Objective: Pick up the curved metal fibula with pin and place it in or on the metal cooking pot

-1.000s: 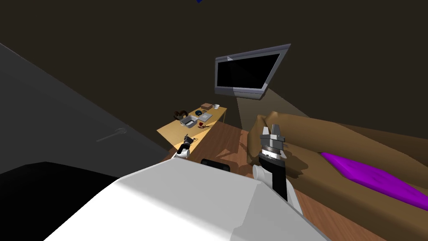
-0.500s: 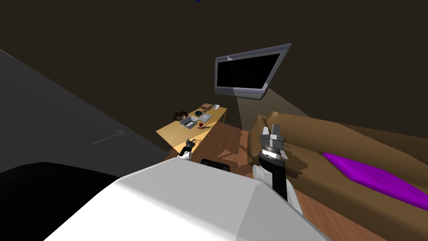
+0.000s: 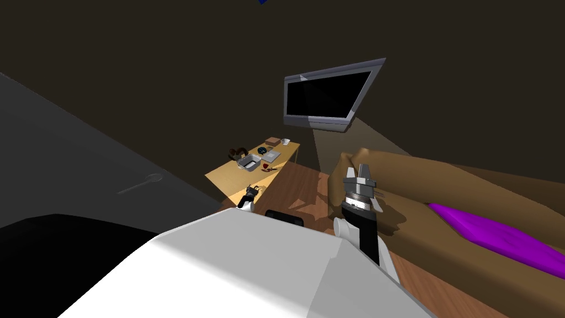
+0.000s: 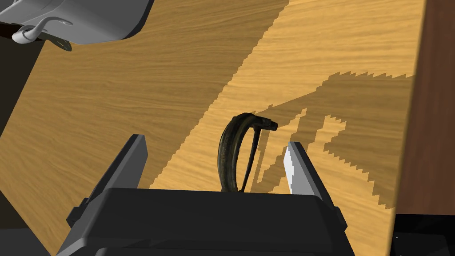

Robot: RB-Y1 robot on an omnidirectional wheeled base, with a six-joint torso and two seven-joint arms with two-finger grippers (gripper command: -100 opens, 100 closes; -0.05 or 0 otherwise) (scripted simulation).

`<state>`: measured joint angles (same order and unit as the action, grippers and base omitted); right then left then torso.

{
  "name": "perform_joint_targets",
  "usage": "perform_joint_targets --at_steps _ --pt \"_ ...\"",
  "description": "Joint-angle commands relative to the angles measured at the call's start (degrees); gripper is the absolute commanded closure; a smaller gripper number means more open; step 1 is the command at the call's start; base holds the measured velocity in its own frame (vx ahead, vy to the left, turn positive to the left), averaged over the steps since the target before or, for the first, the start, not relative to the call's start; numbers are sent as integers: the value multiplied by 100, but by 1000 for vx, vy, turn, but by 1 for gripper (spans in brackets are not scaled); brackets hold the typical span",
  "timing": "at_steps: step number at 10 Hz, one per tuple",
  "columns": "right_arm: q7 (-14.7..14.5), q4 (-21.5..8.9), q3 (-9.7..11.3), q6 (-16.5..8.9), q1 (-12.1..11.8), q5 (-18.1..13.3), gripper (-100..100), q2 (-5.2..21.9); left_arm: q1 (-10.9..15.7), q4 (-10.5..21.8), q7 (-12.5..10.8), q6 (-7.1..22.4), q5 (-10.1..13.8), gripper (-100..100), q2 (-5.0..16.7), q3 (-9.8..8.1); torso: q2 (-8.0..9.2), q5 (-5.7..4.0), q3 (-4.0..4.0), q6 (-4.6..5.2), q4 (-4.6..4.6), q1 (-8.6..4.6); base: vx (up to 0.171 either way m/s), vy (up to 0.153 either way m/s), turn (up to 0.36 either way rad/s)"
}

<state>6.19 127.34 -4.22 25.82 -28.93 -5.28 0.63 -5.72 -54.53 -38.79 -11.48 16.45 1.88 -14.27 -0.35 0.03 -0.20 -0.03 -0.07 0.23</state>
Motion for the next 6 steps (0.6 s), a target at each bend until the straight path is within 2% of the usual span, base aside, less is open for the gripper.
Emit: perform_joint_targets --at_steps 1,2,6 --pt "0 0 0 0 0 0 0 0 0 0 0 0 0 -100 0 0 0 0 0 0 0 0 51 39 -7" --pt "0 0 0 0 1 0 0 0 3 14 2 -26 0 100 -1 1 13 -1 6 0 1 -9 9 7 0" --pt "0 0 1 0 1 0 0 -1 5 10 6 -24 -2 100 4 1 37 -1 20 0 7 -23 0 0 0"
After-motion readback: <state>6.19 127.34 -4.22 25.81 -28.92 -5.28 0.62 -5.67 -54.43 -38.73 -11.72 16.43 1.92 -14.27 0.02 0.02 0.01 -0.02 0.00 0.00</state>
